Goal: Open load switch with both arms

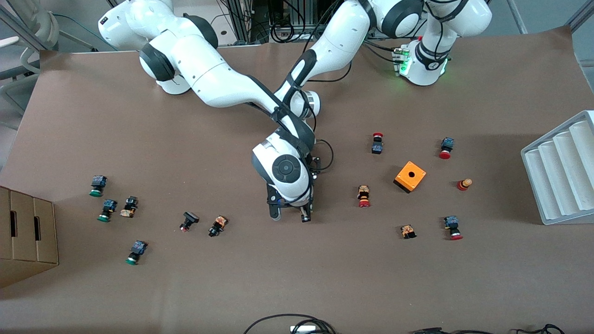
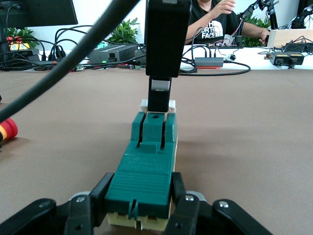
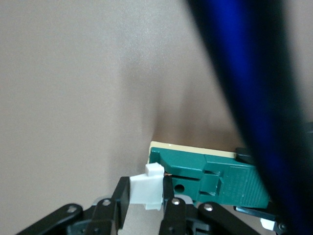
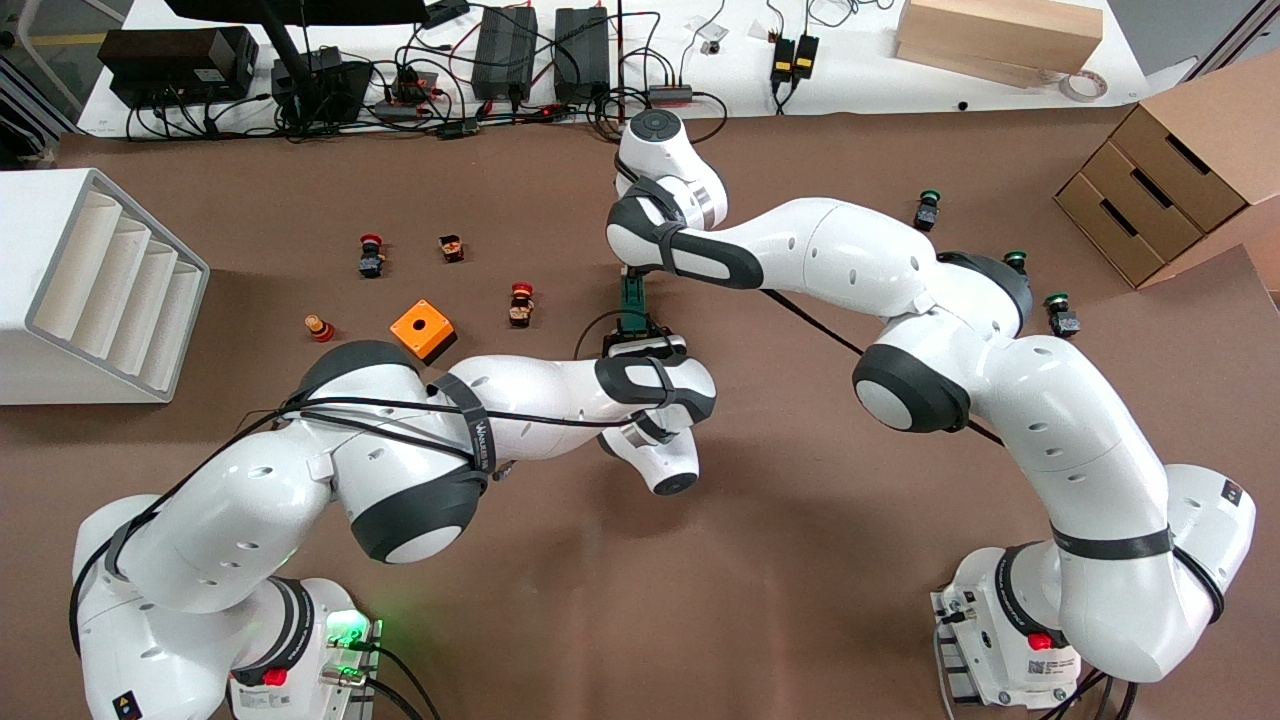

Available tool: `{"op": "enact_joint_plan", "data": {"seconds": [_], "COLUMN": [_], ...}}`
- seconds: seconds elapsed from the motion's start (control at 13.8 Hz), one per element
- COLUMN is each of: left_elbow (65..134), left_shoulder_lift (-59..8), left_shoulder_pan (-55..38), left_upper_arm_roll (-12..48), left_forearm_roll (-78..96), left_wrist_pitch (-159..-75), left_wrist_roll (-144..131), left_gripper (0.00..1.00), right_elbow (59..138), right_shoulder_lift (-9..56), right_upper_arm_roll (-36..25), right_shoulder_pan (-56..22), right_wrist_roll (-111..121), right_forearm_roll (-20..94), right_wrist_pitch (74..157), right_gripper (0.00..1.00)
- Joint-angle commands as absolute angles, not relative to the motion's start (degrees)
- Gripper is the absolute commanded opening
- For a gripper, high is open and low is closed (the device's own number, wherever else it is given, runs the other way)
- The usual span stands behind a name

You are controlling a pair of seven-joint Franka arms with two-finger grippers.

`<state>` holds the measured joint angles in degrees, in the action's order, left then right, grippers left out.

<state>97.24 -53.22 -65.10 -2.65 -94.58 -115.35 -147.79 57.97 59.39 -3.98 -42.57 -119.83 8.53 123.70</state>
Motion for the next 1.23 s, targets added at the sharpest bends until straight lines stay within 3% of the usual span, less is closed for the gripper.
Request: {"op": "enact_joint_plan", "data": {"seconds": [0.0,1.09,1.16], "left_elbow": [96.1,95.8,95.7], "left_shoulder_lift": [-52.3,-52.5,-52.5], "left_shoulder_pan": [-65.0,-65.1,-65.1], "left_upper_arm_roll": [-2.5,-2.5,-2.5], "left_forearm_roll": [-94.7,-94.7,-94.7], "left_wrist_pitch": [-116.1,-116.1,-116.1], "left_wrist_roll": [-147.4,-147.6,-147.6], "left_gripper": [0.53,0.53,0.53], "right_elbow": [58.2,65.2,65.7], "right_shoulder_lift": [58.2,53.5,53.3], "right_upper_arm_roll": [-4.1,-4.0,-4.0], "right_shoulder_pan": [-42.9,-42.9,-42.9], "right_wrist_roll": [-120.4,-118.7,-118.7], "right_forearm_roll": [7.9,7.9,7.9], "right_wrist_pitch": [122.4,122.3,122.3], "right_gripper": [0.28,0.30,0.36]}}
